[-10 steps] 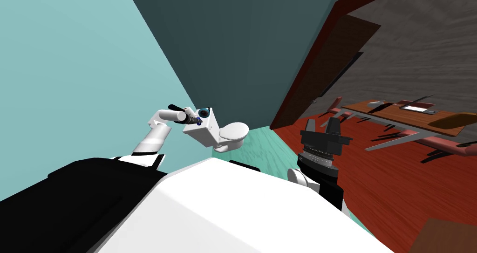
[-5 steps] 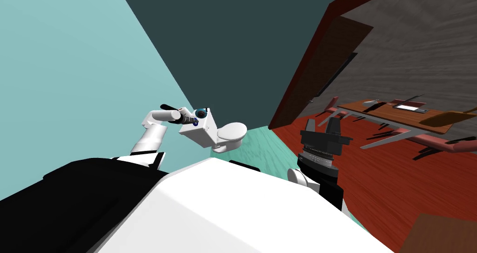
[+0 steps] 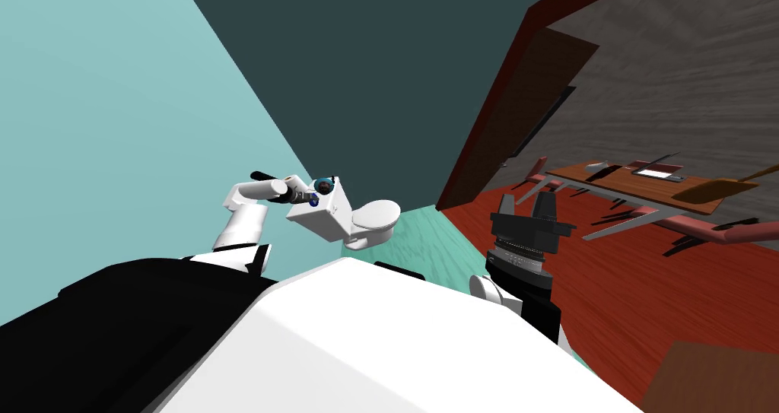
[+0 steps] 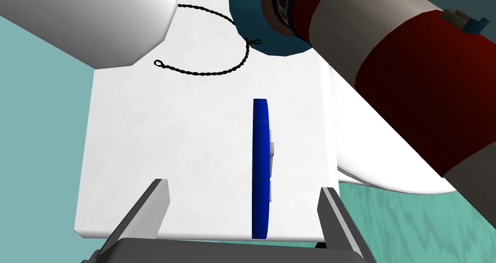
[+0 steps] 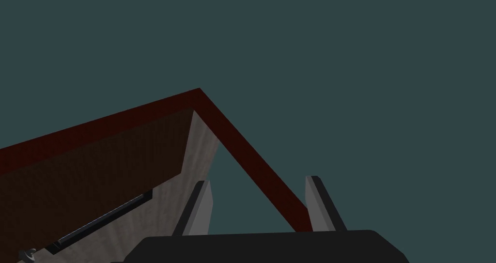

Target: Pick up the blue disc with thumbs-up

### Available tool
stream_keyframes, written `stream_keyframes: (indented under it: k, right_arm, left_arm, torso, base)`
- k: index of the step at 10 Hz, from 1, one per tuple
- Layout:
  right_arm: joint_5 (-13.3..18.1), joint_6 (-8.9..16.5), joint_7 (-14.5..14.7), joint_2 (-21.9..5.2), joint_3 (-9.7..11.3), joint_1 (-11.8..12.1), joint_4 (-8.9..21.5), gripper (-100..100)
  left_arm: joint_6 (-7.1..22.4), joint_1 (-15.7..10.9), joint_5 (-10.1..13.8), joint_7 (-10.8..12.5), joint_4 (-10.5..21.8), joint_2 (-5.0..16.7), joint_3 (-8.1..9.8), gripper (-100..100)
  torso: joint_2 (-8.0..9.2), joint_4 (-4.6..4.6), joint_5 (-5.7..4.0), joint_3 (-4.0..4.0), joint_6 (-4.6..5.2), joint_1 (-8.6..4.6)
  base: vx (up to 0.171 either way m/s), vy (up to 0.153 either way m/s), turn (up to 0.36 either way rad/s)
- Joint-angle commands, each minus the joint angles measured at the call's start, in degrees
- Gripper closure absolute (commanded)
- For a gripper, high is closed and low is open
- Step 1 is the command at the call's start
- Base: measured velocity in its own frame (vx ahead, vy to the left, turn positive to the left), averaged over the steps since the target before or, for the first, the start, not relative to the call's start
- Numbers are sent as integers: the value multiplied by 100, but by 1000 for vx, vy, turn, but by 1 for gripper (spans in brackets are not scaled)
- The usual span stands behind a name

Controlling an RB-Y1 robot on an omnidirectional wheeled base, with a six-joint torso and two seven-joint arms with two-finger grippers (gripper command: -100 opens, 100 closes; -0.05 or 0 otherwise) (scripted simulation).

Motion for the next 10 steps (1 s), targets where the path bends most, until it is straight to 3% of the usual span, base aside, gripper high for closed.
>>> stream_keyframes:
  k: [1, 3, 4, 5, 6, 8, 9, 10]
  right_arm:
    - [0, 0, 0, 0, 0, 0, 0, 0]
    - [0, 0, 0, 0, 0, 0, 0, 0]
    - [0, 0, 0, 0, 0, 0, 0, 0]
    - [0, 0, 0, 0, 0, 0, 0, 0]
    - [0, 0, 0, 0, 0, 0, 0, 0]
    - [0, 0, 0, 0, 0, 0, 0, 0]
    - [0, 0, 0, 0, 0, 0, 0, 0]
    - [0, 0, 0, 0, 0, 0, 0, 0]
  left_arm:
    - [-65, -87, -13, -286, 286, -30, 276, -100]
    - [-65, -87, -13, -542, 453, -30, 276, -100]
    - [-108, -170, -22, -732, 688, -48, 519, -100]
    - [-108, -170, -22, -914, 815, -48, 519, -100]
    - [-150, -253, -32, -1098, 1077, -66, 761, -100]
    - [-150, -253, -32, -1319, 1176, -66, 761, -100]
    - [-193, -337, -42, -1558, 1477, -83, 1003, -100]
    - [-193, -337, -42, -1705, 1538, -83, 1003, -100]
  torso:
    - [0, 0, 0, 0, 0, 0]
    - [-1, -1, 0, -1, 0, -3]
    - [3, 1, 1, 2, 0, 5]
    - [2, 1, 0, 1, 1, -1]
    - [1, 0, 0, 0, 0, 0]
    - [0, 0, -2, 0, 0, -6]
    - [2, 1, 1, 1, 0, 6]
    - [0, 0, 1, 0, 1, 2]
  base:
    - [22, -64, -45]
    - [12, -46, -9]
    - [11, -58, -56]
    - [14, -52, -22]
    - [18, -73, -45]
    - [13, -46, -7]
    - [20, -49, -48]
    - [16, -49, -30]
